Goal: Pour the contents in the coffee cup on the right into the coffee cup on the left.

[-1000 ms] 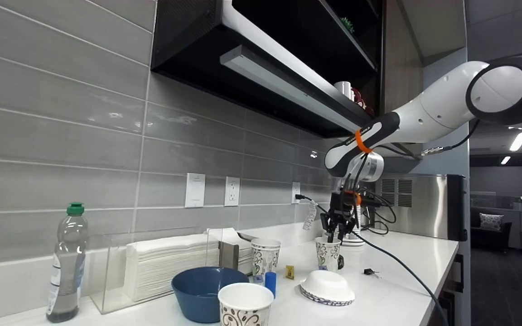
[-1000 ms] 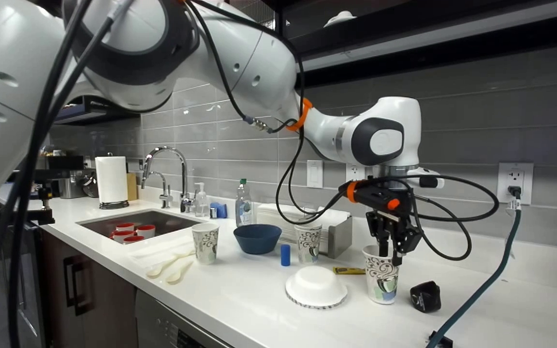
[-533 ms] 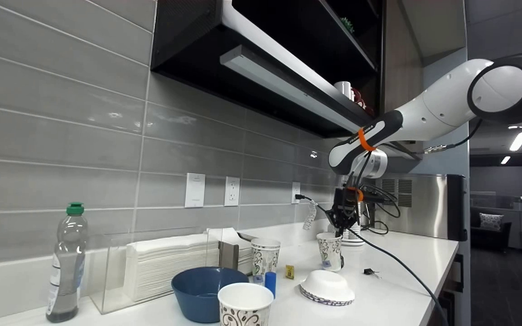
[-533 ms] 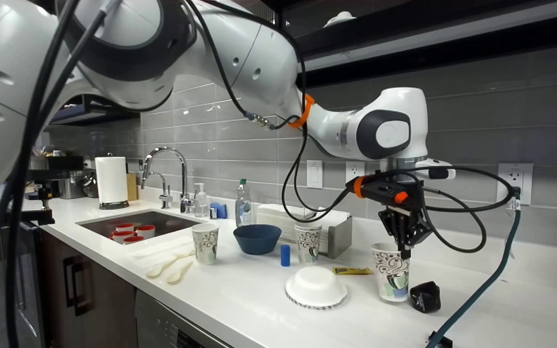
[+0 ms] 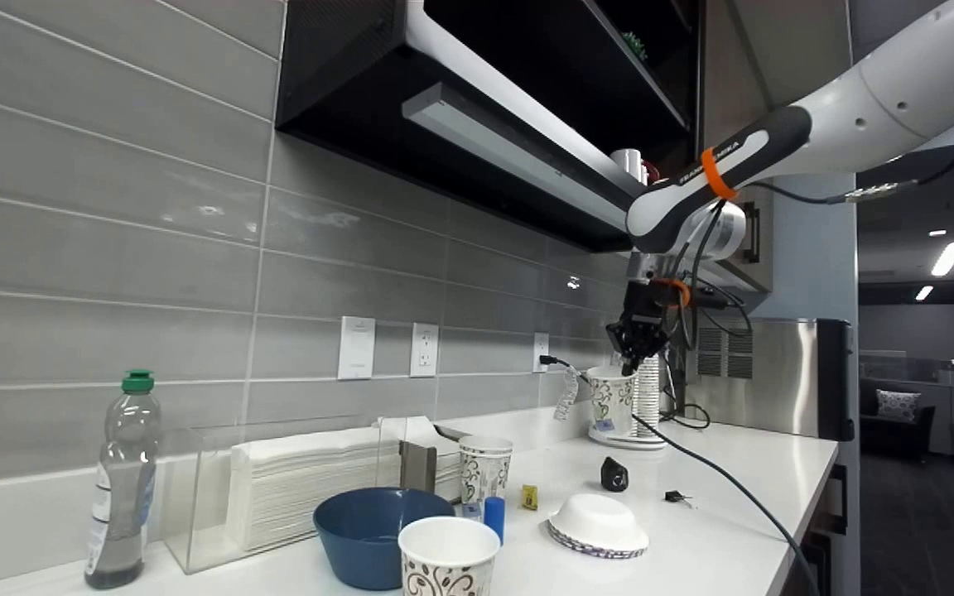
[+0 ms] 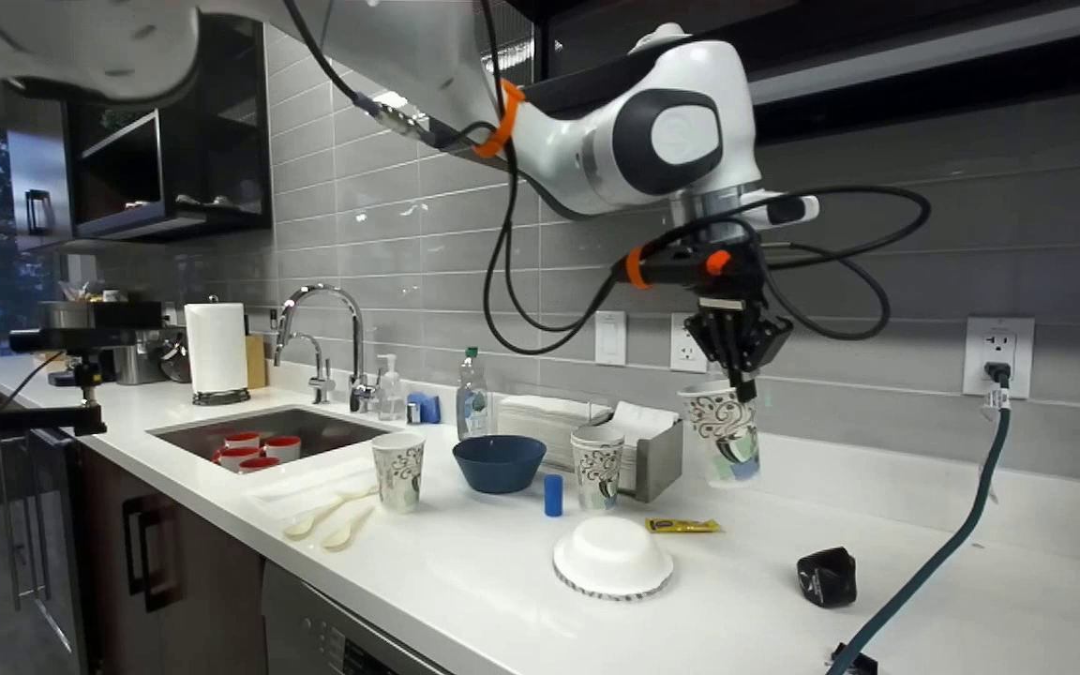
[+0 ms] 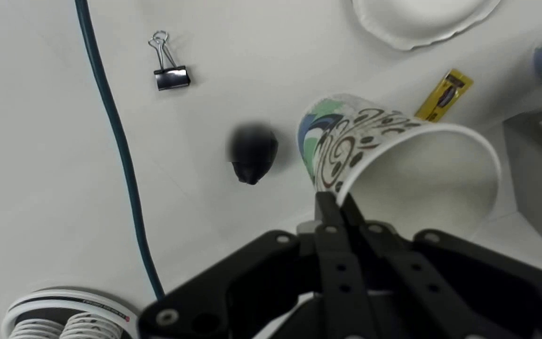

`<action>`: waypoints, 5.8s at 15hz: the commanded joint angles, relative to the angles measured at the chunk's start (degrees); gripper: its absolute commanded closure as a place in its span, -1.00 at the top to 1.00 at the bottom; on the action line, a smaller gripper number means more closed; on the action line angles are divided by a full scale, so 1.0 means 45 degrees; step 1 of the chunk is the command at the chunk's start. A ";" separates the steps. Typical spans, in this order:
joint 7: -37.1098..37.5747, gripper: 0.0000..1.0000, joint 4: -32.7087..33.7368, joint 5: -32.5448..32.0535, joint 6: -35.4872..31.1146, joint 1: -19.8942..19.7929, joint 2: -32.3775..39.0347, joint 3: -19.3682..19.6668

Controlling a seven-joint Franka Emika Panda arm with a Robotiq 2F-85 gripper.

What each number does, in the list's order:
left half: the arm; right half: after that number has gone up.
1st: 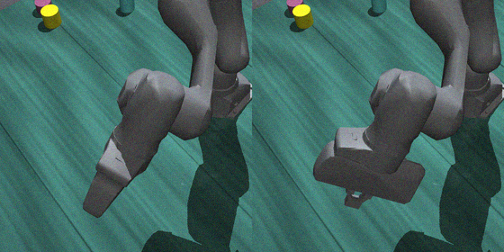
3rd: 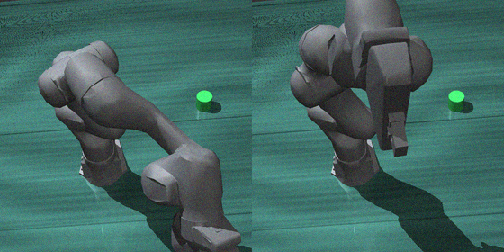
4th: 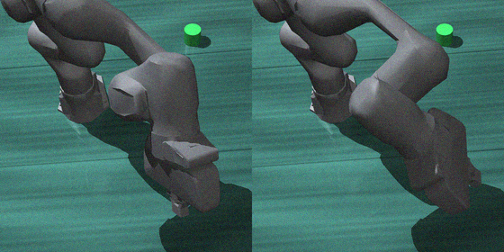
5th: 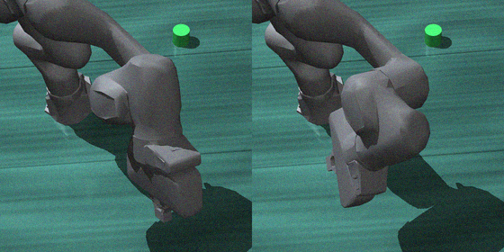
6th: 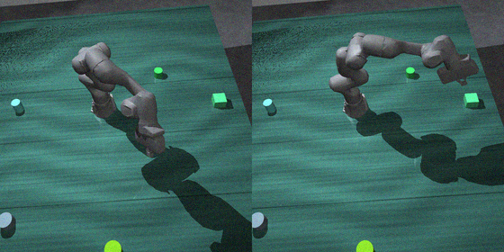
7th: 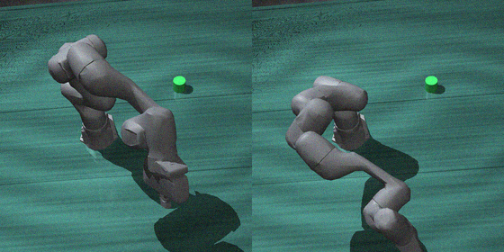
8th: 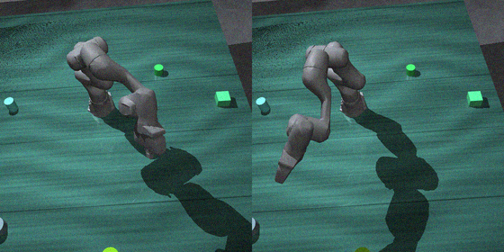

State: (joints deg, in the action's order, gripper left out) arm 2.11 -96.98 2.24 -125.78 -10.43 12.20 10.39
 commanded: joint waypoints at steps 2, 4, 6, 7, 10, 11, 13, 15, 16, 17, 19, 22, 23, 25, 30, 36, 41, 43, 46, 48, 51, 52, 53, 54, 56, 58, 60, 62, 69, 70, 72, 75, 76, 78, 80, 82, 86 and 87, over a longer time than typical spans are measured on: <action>-0.0139 -0.98 -0.3774 -0.1621 -0.0515 0.0611 -0.3199 -0.0279; -0.0626 -0.98 -0.5092 -0.2173 -0.0865 0.0641 -0.4254 -0.0407; -0.1105 -0.98 -0.6459 -0.2660 -0.1193 0.0624 -0.5268 -0.0529; -0.1304 -0.98 -0.7154 -0.2898 -0.1364 0.0617 -0.5818 -0.0589; -0.1516 -0.98 -0.9302 -0.3894 -0.2253 0.0645 -0.7340 -0.0945; -0.1434 -0.98 -1.0046 -0.4204 -0.2550 0.0656 -0.7872 -0.1131; -0.1174 -0.98 -1.1398 -0.4169 -0.2745 0.0971 -0.8751 -0.1678; -0.1354 -0.93 -1.0385 -0.3790 -0.2320 0.0859 -0.7835 -0.1551; -0.1307 -0.93 -1.0818 -0.3795 -0.2385 0.0943 -0.8155 -0.1709; -0.1299 -0.93 -1.1053 -0.3800 -0.2418 0.0975 -0.8365 -0.1774; -0.1303 -0.98 -1.1153 -0.3804 -0.2422 0.0966 -0.8519 -0.1759; -0.0607 -0.98 -1.0975 -0.4817 -0.2441 0.1351 -0.7783 -0.3161; -0.0561 -0.98 -1.0873 -0.4948 -0.2371 0.1643 -0.7560 -0.3616; -0.0274 -0.98 -1.0305 -0.5238 -0.2340 0.2106 -0.6889 -0.4439; 0.1262 -0.98 -0.7790 -0.6854 -0.0932 0.2272 -0.5859 -0.5669; 0.3202 -0.98 -0.7215 -1.0668 0.0482 0.3315 -0.5320 -0.6862; 0.3095 -0.98 -0.7371 -1.0350 0.0362 0.3802 -0.5382 -0.6452; 0.4546 -0.98 -0.6926 -1.2119 0.1995 0.3933 -0.4881 -0.7218; 0.5408 -0.98 -0.6306 -1.3072 0.3882 0.4777 -0.4001 -0.7759; 0.5366 -0.98 -0.5823 -1.2944 0.4690 0.5393 -0.3352 -0.7865; 0.5082 -0.98 -0.4645 -1.2850 0.5235 0.6052 -0.2297 -0.7777; 0.4706 -0.98 -0.3917 -1.2711 0.5993 0.6178 -0.1828 -0.7706; 0.4416 -0.98 -0.3329 -1.2699 0.6704 0.6294 -0.1512 -0.7633; 0.4337 -0.98 -0.2703 -1.2867 0.7743 0.6445 -0.1144 -0.7585; 0.3829 -0.98 -0.1625 -1.2888 0.9213 0.6697 -0.0583 -0.7423; 0.4007 -0.93 -0.2552 -1.2556 0.8155 0.6652 -0.1254 -0.7253; 0.3520 -0.93 -0.2002 -1.2551 0.8089 0.6707 -0.1021 -0.7200; 0.3590 -0.98 -0.1753 -1.2798 0.8793 0.6931 -0.0691 -0.7248; 0.3785 -0.98 -0.0186 -1.4219 1.2817 0.8707 0.1505 -0.7402; 0.3677 -0.98 0.0001 -1.4338 1.2771 0.8823 0.1711 -0.7365; 0.3529 -0.98 0.0639 -1.4237 1.2054 0.8714 0.2023 -0.7224; 0.3356 -0.98 0.1700 -1.3999 1.1187 0.8442 0.2345 -0.6861; 0.3187 -0.98 0.2083 -1.3958 1.1080 0.8416 0.2494 -0.6720; 0.2768 -0.98 0.2743 -1.4108 1.1332 0.8604 0.2955 -0.6463; 0.2397 -0.98 0.3242 -1.4300 1.1728 0.8881 0.3399 -0.6290; 0.2068 -0.98 0.3638 -1.4478 1.2177 0.9221 0.3895 -0.6169; 0.1576 -0.98 0.4267 -1.4936 1.3048 0.9849 0.4699 -0.5972; 0.1463 -0.98 0.4374 -1.5014 1.3178 0.9992 0.4867 -0.5910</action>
State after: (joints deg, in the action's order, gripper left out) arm 11.98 -81.89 -62.64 -69.89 31.95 30.40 -17.53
